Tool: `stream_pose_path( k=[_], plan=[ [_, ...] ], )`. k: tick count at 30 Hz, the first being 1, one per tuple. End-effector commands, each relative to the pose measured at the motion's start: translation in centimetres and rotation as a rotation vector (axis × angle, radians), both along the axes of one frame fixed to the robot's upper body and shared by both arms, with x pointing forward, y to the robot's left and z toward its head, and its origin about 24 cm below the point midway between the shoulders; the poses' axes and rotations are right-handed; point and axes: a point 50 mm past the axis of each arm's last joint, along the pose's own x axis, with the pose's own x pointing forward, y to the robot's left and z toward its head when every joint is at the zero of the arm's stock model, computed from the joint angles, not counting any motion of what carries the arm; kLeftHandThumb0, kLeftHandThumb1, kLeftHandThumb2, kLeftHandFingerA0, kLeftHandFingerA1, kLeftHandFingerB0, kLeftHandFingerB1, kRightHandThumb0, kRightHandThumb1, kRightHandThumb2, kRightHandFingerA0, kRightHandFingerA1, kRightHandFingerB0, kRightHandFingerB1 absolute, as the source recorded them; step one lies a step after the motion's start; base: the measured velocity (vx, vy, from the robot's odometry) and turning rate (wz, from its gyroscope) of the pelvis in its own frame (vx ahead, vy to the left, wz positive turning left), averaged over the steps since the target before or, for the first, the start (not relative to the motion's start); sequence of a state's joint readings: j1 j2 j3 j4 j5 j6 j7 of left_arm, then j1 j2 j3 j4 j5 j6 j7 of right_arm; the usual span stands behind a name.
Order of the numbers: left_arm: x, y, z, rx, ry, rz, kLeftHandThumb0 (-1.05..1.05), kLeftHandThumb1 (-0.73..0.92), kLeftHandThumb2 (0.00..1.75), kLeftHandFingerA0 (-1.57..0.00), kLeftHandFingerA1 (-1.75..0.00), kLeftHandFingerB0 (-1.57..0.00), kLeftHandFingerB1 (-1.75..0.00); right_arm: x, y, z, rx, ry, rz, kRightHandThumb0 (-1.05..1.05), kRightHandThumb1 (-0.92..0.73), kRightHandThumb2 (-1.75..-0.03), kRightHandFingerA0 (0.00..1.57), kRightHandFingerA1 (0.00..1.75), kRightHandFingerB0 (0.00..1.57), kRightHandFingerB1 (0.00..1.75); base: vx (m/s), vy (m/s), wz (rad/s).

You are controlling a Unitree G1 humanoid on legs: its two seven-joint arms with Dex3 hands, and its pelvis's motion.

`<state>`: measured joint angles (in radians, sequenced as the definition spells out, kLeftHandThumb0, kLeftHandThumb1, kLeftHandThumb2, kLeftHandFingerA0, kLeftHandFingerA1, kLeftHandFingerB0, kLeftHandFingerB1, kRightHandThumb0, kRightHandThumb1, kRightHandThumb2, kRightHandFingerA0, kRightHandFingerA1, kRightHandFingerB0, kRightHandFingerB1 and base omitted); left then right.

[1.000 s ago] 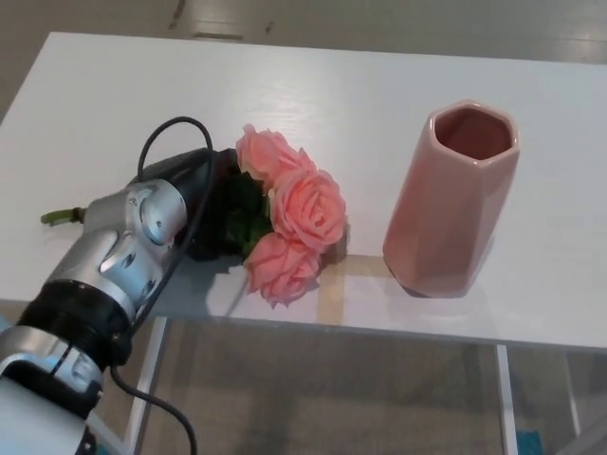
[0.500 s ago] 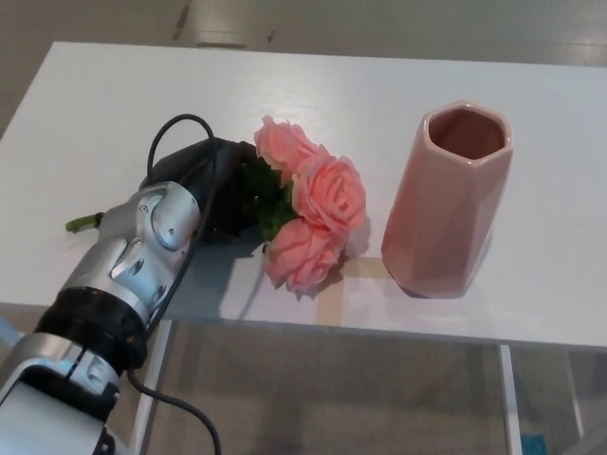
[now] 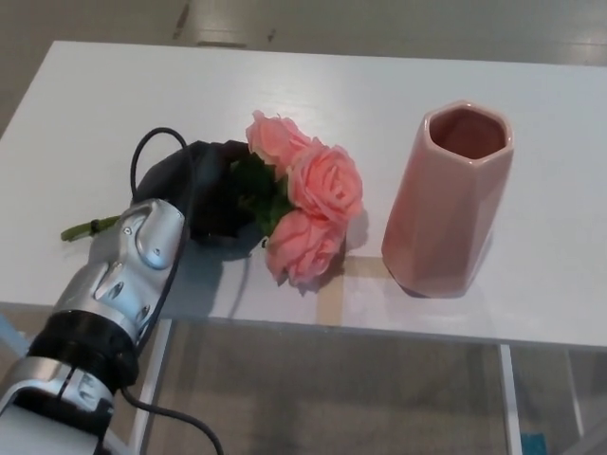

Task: Use the left hand to pick up the rose and then lift and insert it into the pink vase.

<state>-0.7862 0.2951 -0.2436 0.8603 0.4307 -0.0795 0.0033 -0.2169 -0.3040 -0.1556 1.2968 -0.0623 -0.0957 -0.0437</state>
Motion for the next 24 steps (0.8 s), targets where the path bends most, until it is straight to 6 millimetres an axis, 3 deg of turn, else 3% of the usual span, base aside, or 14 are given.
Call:
stream_pose_path(
  k=[1, 2, 3, 4, 5, 7, 8, 12, 14, 16, 17, 19, 20, 24],
  plan=[
    [0.6, -0.3, 2.3, -0.074, -0.060, 0.015, -0.32, 0.67, 1.02, -0.83, -1.12, -0.64, -0.66, -0.2, 0.0, -0.1, 0.016, 0.004, -0.011, -0.32, -0.66, -0.59, 0.69, 0.50, 0.56, 0.43, 0.00, 0.000, 0.00],
    [0.7, -0.4, 2.8, -0.075, -0.067, 0.014, -0.32, 0.67, 1.02, -0.83, -1.12, -0.64, -0.66, -0.2, 0.1, -0.1, 0.017, 0.003, -0.009, -0.32, -0.66, -0.59, 0.69, 0.50, 0.56, 0.43, 0.00, 0.000, 0.00],
    [1.0, -0.5, 3.9, -0.069, -0.079, 0.009, -0.34, 0.81, 0.63, -0.89, -0.98, -0.59, -0.42, -0.1, 0.2, -0.1, 0.015, 0.001, -0.007, -0.32, -0.66, -0.59, 0.69, 0.50, 0.56, 0.43, 0.00, 0.000, 0.00],
    [1.1, -0.5, 4.6, -0.073, -0.091, 0.001, -0.34, 0.81, 0.63, -0.90, -0.91, -0.57, -0.41, 0.0, 0.2, -0.1, 0.015, 0.001, -0.007, -0.32, -0.66, -0.59, 0.69, 0.50, 0.56, 0.43, 0.00, 0.000, 0.00],
    [1.4, -0.7, 5.6, -0.087, -0.107, -0.008, -0.31, 0.81, 0.64, -0.90, -0.93, -0.68, -0.46, 0.0, 0.1, -0.1, 0.015, 0.001, -0.010, -0.32, -0.66, -0.59, 0.68, 0.50, 0.56, 0.43, 0.00, 0.000, 0.00],
    [1.9, -1.2, 8.0, -0.119, -0.141, -0.025, -0.31, 0.81, 0.64, -0.88, -1.00, -0.71, -0.47, 0.1, 0.0, 0.0, 0.014, -0.003, -0.016, -0.32, -0.66, -0.59, 0.68, 0.50, 0.56, 0.43, 0.00, 0.000, 0.00],
    [1.9, -1.2, 8.1, -0.119, -0.139, -0.025, -0.31, 0.81, 0.64, -0.88, -1.00, -0.71, -0.47, 0.1, 0.0, 0.0, 0.014, -0.003, -0.016, -0.32, -0.66, -0.59, 0.68, 0.50, 0.56, 0.43, 0.00, 0.000, 0.00],
    [2.1, -2.4, 11.8, -0.177, -0.208, -0.085, -0.30, 0.82, 0.65, -0.88, -1.05, -0.80, -0.55, 0.3, 0.0, 0.1, -0.002, -0.009, -0.007, -0.32, -0.66, -0.59, 0.69, 0.50, 0.56, 0.43, 0.00, 0.000, 0.00],
    [2.0, -2.8, 13.0, -0.210, -0.233, -0.101, -0.28, 0.81, 0.65, -0.79, -1.26, -0.83, -0.63, 0.2, 0.1, 0.1, -0.006, -0.007, -0.002, -0.32, -0.66, -0.59, 0.69, 0.50, 0.57, 0.43, 0.00, 0.000, 0.00],
    [1.9, -3.2, 13.9, -0.250, -0.247, -0.108, -0.27, 0.81, 0.64, -0.74, -1.36, -0.82, -0.70, 0.2, 0.1, 0.0, -0.009, -0.004, -0.001, -0.32, -0.66, -0.59, 0.69, 0.50, 0.57, 0.44, 0.00, 0.000, 0.00],
    [1.8, -3.8, 15.2, -0.408, -0.236, -0.127, -0.25, 0.82, 0.66, -0.69, -1.53, -0.69, -1.07, 0.2, 0.1, 0.0, -0.014, -0.003, 0.003, -0.32, -0.66, -0.59, 0.69, 0.50, 0.57, 0.44, 0.00, 0.000, 0.00],
    [1.7, -3.9, 15.2, -0.429, -0.229, -0.130, -0.25, 0.82, 0.66, -0.69, -1.53, -0.69, -1.07, 0.1, 0.1, 0.0, -0.015, -0.001, 0.002, -0.32, -0.66, -0.59, 0.69, 0.50, 0.57, 0.44, 0.00, 0.000, 0.00],
    [1.6, -4.7, 16.4, -0.608, -0.173, -0.134, -0.25, 0.82, 0.67, -0.72, -1.58, -0.64, -1.18, -0.1, 0.1, -0.1, -0.016, 0.005, 0.003, -0.32, -0.66, -0.59, 0.69, 0.50, 0.57, 0.44, 0.00, 0.000, 0.00],
    [1.4, -5.7, 18.2, -0.890, -0.070, -0.197, -0.23, 0.81, 0.71, -0.82, -1.53, -0.69, -1.21, -0.2, 0.0, -0.1, -0.012, 0.005, 0.005, -0.32, -0.66, -0.59, 0.68, 0.50, 0.57, 0.44, 0.00, 0.000, 0.00]
  ],
)
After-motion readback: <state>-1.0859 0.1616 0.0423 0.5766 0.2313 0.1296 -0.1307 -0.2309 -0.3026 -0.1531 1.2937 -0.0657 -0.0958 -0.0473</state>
